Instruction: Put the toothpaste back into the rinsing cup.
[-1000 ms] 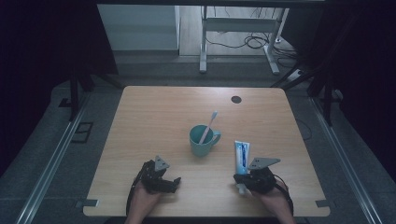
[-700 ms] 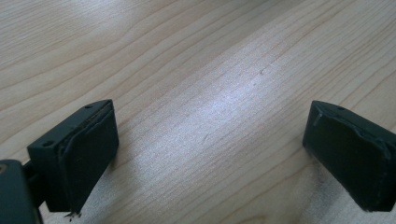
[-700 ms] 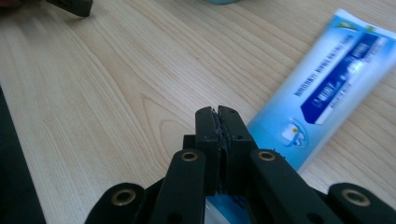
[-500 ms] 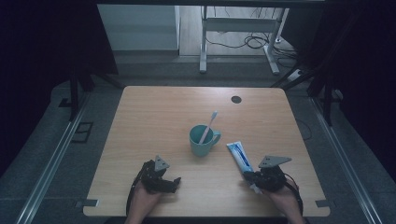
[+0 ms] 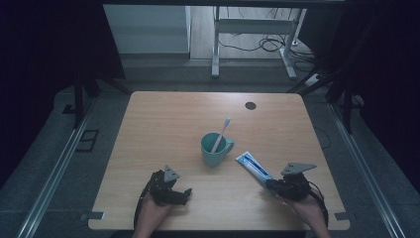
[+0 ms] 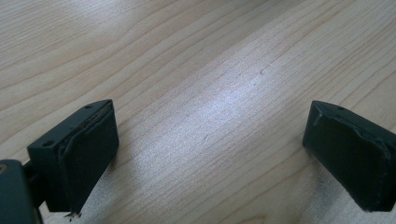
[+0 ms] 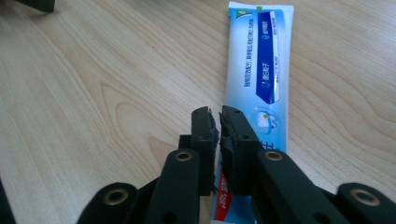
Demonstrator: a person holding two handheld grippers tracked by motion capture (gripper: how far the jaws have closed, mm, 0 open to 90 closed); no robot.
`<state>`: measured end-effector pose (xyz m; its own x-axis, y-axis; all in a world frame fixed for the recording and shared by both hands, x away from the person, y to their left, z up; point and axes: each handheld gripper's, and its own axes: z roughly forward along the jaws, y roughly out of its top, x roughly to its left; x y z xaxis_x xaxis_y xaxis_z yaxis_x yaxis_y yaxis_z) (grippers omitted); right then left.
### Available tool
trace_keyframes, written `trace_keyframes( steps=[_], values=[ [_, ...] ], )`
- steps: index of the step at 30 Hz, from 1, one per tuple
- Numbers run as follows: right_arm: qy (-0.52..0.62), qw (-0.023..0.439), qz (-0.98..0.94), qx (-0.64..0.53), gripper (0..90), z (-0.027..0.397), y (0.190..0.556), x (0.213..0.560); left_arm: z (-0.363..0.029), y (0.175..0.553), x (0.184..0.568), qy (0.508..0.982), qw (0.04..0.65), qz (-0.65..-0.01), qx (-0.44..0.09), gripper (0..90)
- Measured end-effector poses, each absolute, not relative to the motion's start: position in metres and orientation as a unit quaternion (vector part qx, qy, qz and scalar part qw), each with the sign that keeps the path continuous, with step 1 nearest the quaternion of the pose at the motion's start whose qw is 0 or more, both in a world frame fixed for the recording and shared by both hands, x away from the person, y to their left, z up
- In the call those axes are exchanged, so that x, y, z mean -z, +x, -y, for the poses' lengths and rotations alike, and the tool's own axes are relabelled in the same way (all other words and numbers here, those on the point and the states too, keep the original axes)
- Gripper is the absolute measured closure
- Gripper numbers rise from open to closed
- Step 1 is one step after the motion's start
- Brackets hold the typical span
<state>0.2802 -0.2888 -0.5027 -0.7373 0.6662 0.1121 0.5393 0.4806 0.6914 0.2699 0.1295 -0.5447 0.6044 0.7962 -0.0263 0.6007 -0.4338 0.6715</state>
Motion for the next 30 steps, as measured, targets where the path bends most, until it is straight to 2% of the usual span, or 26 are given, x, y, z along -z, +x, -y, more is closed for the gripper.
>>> trace_keyframes(
  steps=[7, 18, 23, 30],
  values=[
    [0.352, 0.1, -0.861, -0.352, 70.8, 0.29, 0.283, 0.488, -0.13, 0.27, 0.545, 0.833, 0.328, -0.419, -0.149, 3.6],
    [0.362, 0.092, -0.878, -0.3, 57.5, 0.291, 0.3, 0.477, -0.13, 0.27, 0.545, 0.834, 0.327, -0.419, -0.149, 3.6],
    [0.367, 0.071, -0.887, -0.27, 53.7, 0.286, 0.312, 0.472, -0.13, 0.27, 0.544, 0.836, 0.325, -0.417, -0.149, 3.6],
    [0.375, 0.036, -0.901, -0.216, 52.8, 0.276, 0.326, 0.467, -0.13, 0.27, 0.544, 0.836, 0.325, -0.416, -0.149, 3.6]
  ],
)
